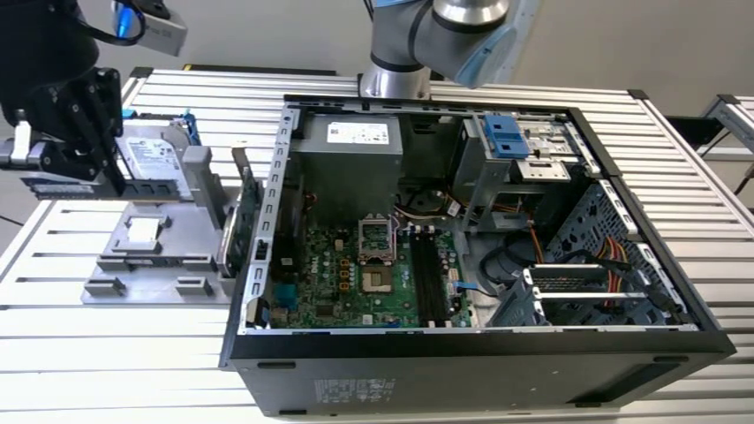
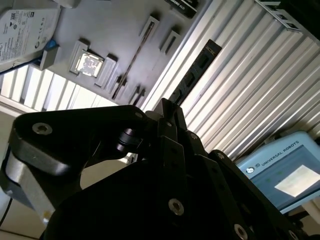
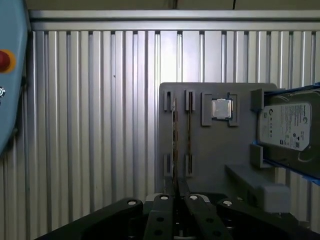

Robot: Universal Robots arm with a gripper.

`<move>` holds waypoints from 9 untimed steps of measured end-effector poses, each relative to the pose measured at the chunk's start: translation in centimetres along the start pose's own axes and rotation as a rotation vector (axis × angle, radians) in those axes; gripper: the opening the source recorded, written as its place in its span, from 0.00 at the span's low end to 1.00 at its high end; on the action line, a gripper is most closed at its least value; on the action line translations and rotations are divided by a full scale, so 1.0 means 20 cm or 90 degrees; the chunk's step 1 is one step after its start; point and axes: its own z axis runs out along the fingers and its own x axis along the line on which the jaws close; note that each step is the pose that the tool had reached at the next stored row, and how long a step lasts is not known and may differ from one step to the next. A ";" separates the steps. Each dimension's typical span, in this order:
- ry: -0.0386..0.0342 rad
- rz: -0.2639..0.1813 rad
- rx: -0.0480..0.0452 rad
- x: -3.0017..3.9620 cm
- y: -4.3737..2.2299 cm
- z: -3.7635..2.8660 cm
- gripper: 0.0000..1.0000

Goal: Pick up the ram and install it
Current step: 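Pick up the ram and move it above insertion slot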

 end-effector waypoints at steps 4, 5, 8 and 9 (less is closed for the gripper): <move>0.0001 -0.004 0.0001 0.000 -0.011 -0.016 0.00; 0.0000 -0.004 0.0001 0.000 -0.015 -0.018 0.00; 0.0002 -0.005 0.0001 0.000 -0.031 -0.022 0.00; 0.0001 -0.005 0.0001 0.000 -0.038 -0.022 0.00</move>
